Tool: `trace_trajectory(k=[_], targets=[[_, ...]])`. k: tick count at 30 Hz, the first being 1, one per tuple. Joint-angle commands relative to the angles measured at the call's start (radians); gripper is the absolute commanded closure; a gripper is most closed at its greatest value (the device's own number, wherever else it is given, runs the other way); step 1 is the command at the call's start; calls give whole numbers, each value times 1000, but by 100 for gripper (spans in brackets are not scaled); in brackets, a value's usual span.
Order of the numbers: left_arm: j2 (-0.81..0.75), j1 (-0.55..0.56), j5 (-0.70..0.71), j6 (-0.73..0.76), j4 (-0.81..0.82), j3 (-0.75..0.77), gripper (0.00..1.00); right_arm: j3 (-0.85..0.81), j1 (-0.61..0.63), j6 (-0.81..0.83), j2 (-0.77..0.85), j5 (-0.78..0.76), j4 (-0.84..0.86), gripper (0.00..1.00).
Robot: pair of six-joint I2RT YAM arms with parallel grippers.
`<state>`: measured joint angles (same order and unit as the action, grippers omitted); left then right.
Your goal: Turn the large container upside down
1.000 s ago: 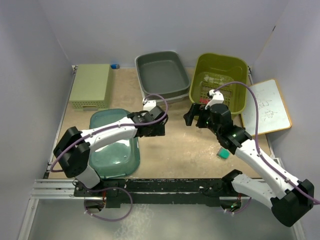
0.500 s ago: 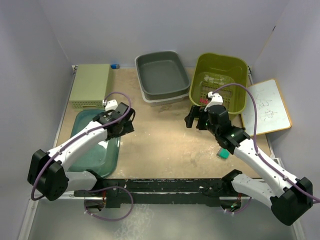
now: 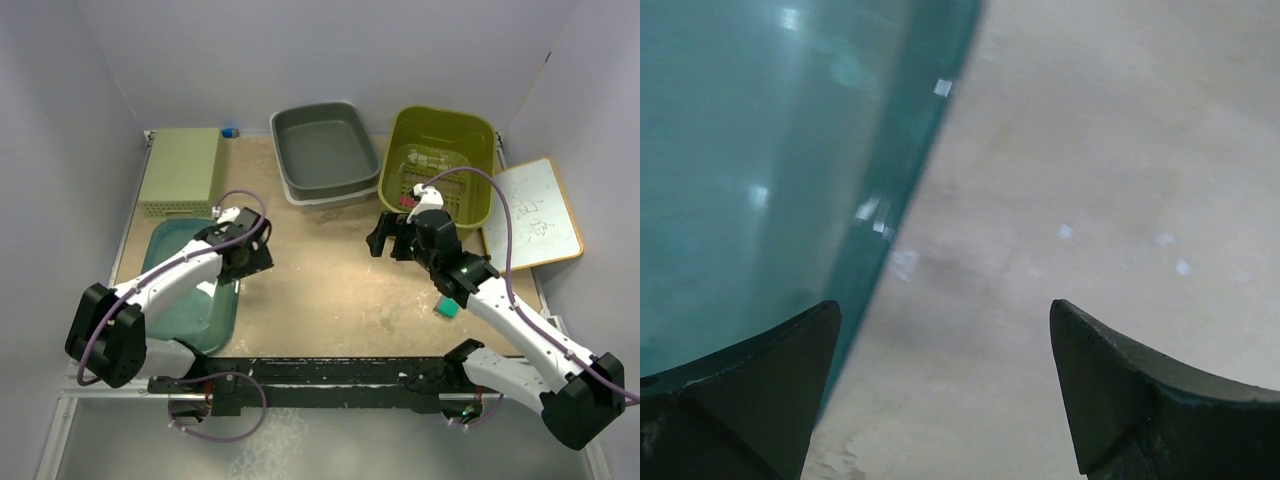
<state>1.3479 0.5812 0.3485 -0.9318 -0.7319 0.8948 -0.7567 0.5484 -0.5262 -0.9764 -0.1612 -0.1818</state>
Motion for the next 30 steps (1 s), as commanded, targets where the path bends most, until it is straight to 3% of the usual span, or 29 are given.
trace_trajectory(k=[1, 8, 12, 15, 20, 26, 30], targets=[[-48, -138, 5, 53, -2, -18, 17, -43, -4, 43, -6, 46, 14, 0], [-81, -338, 50, 152, -90, 101, 16, -72, -4, 92, -20, 71, 2, 0], [-90, -332, 3, 172, -106, 263, 19, -73, -4, 106, -5, 52, -12, 0], [-84, -241, 7, 163, -65, 407, 20, -67, -4, 111, 13, 22, -14, 0], [113, -104, 49, 165, -78, 710, 20, -134, -3, 97, 27, -19, -82, 0], [399, -89, 139, 151, -58, 948, 20, -182, -4, 131, 61, -26, -110, 0], [588, -89, 111, 144, -81, 1091, 20, -189, -3, 115, 86, -7, -132, 0]])
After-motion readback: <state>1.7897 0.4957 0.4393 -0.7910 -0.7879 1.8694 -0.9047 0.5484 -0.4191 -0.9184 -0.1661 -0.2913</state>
